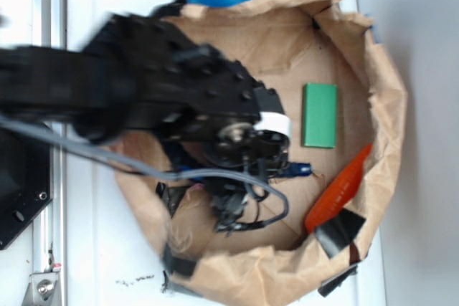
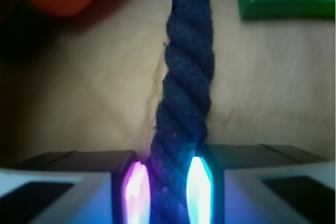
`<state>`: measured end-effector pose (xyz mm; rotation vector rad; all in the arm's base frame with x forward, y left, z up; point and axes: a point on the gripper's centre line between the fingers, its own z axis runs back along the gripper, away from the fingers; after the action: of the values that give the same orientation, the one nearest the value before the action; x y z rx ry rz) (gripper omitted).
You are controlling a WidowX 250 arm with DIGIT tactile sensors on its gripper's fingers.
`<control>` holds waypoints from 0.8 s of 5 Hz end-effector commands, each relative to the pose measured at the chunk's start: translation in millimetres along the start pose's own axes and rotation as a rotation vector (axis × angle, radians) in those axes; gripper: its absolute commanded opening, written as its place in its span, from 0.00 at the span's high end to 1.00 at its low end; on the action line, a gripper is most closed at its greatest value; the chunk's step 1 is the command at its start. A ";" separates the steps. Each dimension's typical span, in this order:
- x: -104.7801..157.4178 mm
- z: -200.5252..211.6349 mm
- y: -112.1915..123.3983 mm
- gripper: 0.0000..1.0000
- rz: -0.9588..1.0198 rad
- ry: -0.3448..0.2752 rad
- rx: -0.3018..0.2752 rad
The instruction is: Grab the blue rope.
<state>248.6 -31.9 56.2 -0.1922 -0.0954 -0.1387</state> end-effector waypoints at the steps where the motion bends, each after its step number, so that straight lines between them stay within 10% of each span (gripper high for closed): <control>1: -4.4 90.9 -1.7 1.00 0.061 -0.079 -0.020; 4: -8.5 136.5 -12.5 1.00 0.131 -0.122 0.007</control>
<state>222.0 -8.6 175.2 -0.2009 -0.1412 0.0135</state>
